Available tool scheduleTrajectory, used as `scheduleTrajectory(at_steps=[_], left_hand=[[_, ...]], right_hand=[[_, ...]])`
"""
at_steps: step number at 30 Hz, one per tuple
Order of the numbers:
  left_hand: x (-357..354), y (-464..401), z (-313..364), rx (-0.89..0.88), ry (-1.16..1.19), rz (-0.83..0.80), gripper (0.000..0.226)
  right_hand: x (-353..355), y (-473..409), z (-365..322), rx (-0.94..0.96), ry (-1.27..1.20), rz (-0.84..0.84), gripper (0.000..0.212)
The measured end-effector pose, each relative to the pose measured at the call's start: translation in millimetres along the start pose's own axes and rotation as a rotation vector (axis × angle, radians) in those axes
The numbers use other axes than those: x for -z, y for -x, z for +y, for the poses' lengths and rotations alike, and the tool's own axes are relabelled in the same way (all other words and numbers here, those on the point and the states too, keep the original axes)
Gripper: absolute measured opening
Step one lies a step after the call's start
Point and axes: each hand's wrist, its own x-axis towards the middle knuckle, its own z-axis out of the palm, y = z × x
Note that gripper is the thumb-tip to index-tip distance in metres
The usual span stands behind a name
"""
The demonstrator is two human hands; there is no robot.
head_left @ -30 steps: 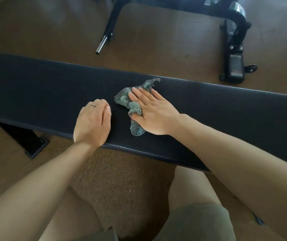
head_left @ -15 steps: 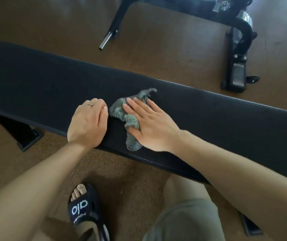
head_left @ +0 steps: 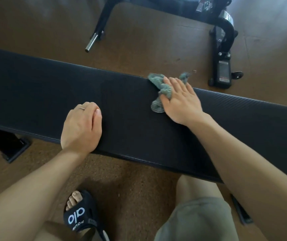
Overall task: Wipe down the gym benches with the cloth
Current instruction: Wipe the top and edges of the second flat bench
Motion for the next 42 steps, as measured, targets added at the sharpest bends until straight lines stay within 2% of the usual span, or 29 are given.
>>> scheduleTrajectory(at_steps=[3, 5, 10, 12, 15, 17, 22, 24, 26, 31, 34, 37, 42], left_hand=[[0, 0, 0, -0.009, 0.001, 0.017, 0.029], [-2, -2, 0, -0.019, 0.004, 0.013, 0.030], [-3, -2, -4, -0.052, 0.000, 0.022, 0.029], [-2, -1, -4, -0.051, -0.004, 0.015, 0.030], [-2, -1, -4, -0.042, 0.003, 0.006, 0.029], [-1, -2, -4, -0.034, 0.019, 0.005, 0.028], [-2, 0, -4, -0.043, 0.026, 0.010, 0.028], [-2, -2, -2, -0.042, 0.022, 0.011, 0.030], [-3, -3, -2, -0.044, 0.012, 0.010, 0.030], [-2, -3, 0, -0.046, -0.003, 0.013, 0.030], [-3, -3, 0, -0.028, -0.011, 0.008, 0.031], [-3, -2, -2, -0.012, -0.006, 0.003, 0.031], [-3, -2, -1, -0.019, -0.021, 0.023, 0.029]], right_hand=[[1, 5, 12, -0.121, 0.025, -0.004, 0.067], [-2, -2, -6, -0.148, 0.029, -0.010, 0.068], [-19, -37, -101, 0.061, 0.031, -0.047, 0.068], [-23, -43, -114, 0.096, 0.024, -0.045, 0.068], [-18, -36, -93, 0.157, 0.022, -0.040, 0.066], [-13, -24, -60, 0.126, 0.012, -0.005, 0.064], [5, 14, 45, -0.224, 0.008, 0.109, 0.059], [8, 16, 55, -0.320, 0.006, 0.085, 0.056], [9, 7, 37, -0.381, 0.026, 0.035, 0.059], [-5, -36, -51, -0.208, 0.044, 0.009, 0.062], [-10, -44, -65, -0.106, 0.031, 0.044, 0.057], [-2, -34, -26, -0.017, 0.017, 0.072, 0.050], [23, -5, 81, -0.310, 0.105, 0.043, 0.065]])
